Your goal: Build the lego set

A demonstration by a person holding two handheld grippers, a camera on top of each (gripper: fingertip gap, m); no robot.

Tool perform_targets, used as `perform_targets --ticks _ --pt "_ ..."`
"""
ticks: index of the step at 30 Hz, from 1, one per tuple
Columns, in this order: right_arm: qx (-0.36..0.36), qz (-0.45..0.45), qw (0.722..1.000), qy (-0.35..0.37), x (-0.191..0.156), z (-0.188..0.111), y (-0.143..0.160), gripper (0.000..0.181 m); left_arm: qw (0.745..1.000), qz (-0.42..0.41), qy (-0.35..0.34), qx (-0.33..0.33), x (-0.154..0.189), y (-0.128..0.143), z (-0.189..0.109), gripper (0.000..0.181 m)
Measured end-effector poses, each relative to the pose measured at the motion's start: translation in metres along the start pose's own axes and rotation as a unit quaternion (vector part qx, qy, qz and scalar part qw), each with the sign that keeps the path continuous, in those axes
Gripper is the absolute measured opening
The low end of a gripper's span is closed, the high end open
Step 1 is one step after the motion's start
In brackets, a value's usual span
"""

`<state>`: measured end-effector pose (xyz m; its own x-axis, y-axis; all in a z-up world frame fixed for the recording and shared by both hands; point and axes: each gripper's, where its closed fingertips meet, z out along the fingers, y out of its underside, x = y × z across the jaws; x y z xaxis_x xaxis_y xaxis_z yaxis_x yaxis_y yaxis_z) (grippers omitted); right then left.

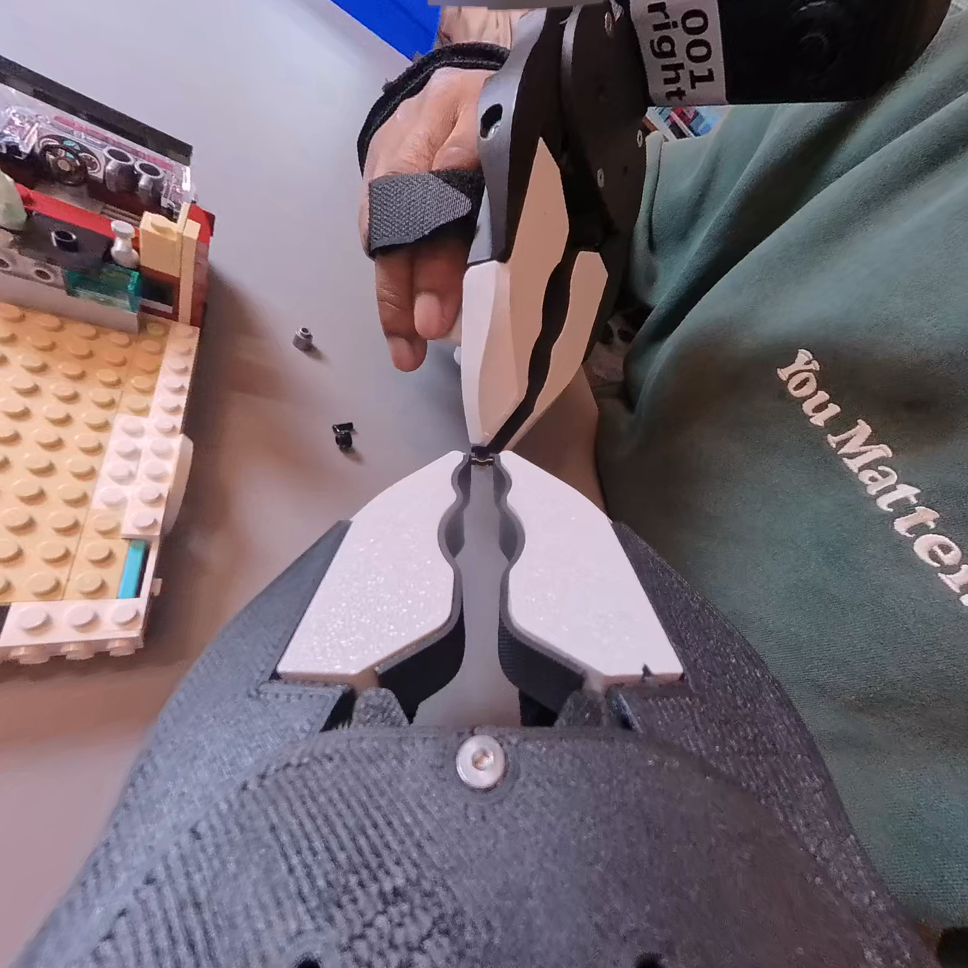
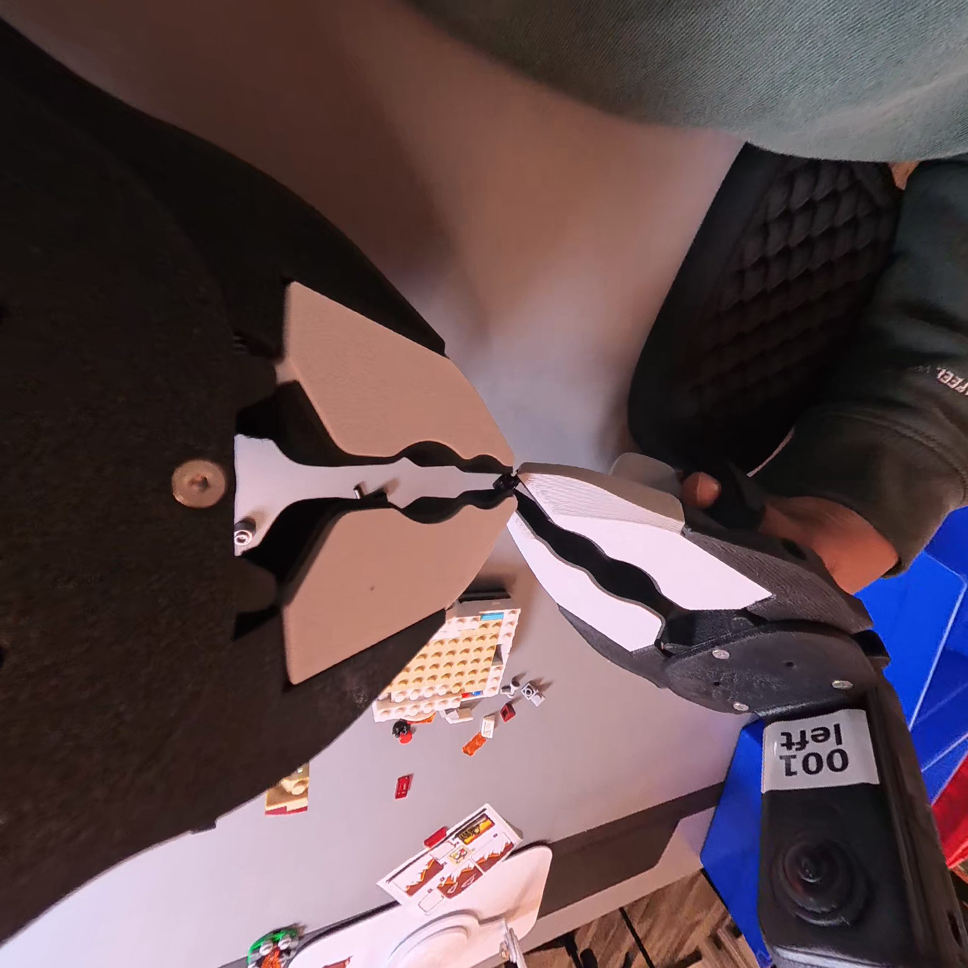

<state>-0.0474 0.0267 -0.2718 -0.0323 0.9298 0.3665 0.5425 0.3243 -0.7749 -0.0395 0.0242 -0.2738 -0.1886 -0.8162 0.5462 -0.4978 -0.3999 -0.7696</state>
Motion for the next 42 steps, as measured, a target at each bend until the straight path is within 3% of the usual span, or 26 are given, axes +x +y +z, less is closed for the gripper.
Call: perform_targets --ticks 5,9,12,16,19,24,31,42 --pt "0.002 0.014 1.0 -0.005 -0.001 0.0 0.0 0.005 1.0 -0.008 0.009 0.007 0.002 -0.001 0.0 0.008" --pt "0.027 0.154 0.987 -0.029 0.008 -0.002 0.003 0.003 0.998 0.047 -0.044 0.009 -0.004 -0.005 -0.002 0.014" --pt "0.068 0.326 0.94 -0.077 0.018 -0.008 0.002 0.003 0.981 0.151 -0.122 0.006 -0.006 -0.012 -0.006 0.013" --pt "0.142 0.509 0.834 -0.158 0.03 -0.018 -0.004 0.003 0.936 0.273 -0.22 0.017 -0.006 -0.03 -0.012 0.013" --pt "0.174 0.565 0.78 -0.206 0.031 -0.024 -0.008 0.003 0.906 0.324 -0.274 0.01 -0.01 -0.036 -0.014 0.013" --pt "0.2 0.6 0.732 -0.252 0.029 -0.026 -0.017 0.003 0.889 0.363 -0.281 0.015 -0.003 -0.04 -0.013 0.007" --pt "0.207 0.623 0.701 -0.276 0.029 -0.026 -0.017 0.003 0.875 0.387 -0.291 0.008 -0.002 -0.04 -0.012 0.008" --pt "0.206 0.635 0.687 -0.286 0.028 -0.025 -0.016 0.003 0.87 0.401 -0.288 0.004 0.0 -0.038 -0.01 0.009"
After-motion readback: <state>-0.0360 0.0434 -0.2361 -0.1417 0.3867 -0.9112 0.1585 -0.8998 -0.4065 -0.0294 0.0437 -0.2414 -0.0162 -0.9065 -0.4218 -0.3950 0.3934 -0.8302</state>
